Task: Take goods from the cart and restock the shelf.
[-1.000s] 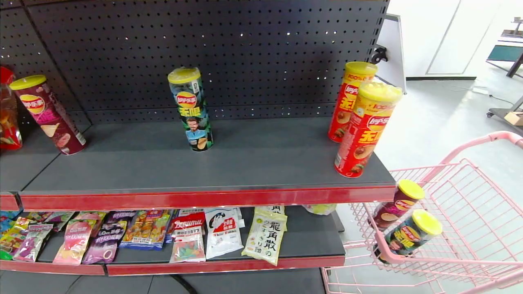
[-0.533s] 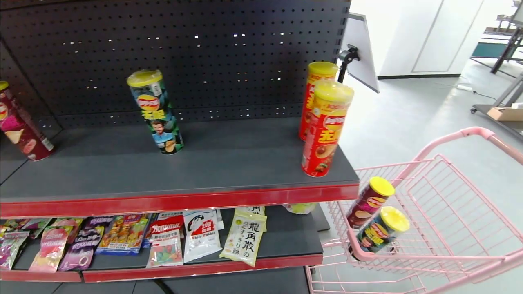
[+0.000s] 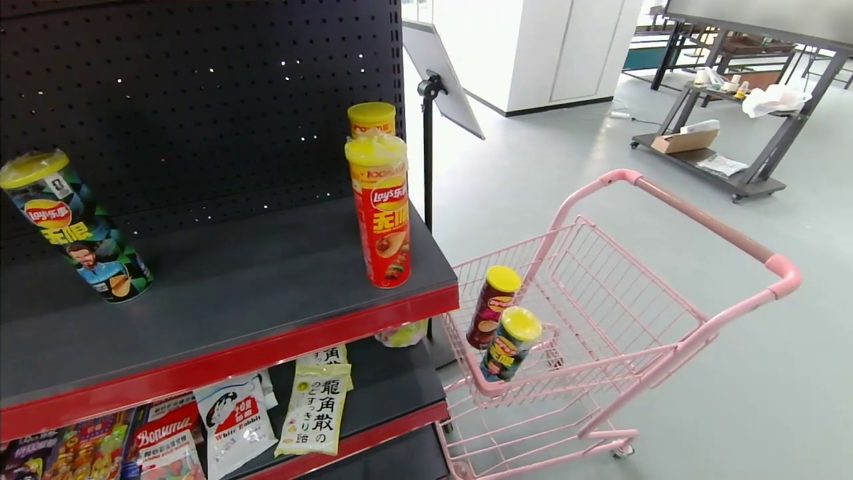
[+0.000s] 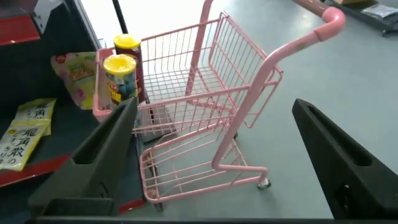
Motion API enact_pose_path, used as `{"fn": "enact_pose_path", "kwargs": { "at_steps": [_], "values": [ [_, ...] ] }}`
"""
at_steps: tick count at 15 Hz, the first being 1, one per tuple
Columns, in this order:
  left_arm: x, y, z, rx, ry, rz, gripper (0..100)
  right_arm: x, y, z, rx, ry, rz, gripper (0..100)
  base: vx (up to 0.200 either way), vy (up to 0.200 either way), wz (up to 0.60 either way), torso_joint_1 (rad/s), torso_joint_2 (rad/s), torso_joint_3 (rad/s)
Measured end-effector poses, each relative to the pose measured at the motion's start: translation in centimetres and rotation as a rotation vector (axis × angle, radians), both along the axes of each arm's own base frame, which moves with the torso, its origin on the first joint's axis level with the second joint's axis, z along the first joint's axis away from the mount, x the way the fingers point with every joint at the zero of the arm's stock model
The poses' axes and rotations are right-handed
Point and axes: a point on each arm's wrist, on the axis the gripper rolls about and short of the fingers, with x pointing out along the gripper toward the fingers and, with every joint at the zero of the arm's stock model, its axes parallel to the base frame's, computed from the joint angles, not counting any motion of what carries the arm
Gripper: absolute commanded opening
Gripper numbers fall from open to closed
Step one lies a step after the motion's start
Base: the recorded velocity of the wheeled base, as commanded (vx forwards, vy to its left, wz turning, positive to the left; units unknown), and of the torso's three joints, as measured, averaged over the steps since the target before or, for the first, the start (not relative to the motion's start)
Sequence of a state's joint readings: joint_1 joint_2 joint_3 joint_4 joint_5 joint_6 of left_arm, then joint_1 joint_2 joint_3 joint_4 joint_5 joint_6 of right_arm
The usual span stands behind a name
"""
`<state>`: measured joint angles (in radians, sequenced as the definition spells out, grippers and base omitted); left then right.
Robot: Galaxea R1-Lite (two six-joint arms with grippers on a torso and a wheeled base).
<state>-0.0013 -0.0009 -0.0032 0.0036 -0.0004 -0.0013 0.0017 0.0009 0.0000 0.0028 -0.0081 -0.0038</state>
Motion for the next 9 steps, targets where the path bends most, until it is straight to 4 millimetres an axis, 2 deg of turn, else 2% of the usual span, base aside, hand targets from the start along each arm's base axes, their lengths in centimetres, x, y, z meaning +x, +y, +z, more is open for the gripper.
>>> {"fn": "enact_pose_path", "kwargs": {
  "at_steps": [4,9],
  "values": [
    [0.00,0.00,0.01,0.000,-0.001,0.000,100,0.00,0.00,0.02,0.000,-0.001,0.002,100,0.000,0.000,0.00,-0.018,0.04,0.027],
    [0.00,0.00,0.00,0.000,0.000,-0.001,100,0.00,0.00,0.01,0.002,-0.001,0.001,100,0.000,0.000,0.00,-0.142,0.35,0.198]
  ]
}}
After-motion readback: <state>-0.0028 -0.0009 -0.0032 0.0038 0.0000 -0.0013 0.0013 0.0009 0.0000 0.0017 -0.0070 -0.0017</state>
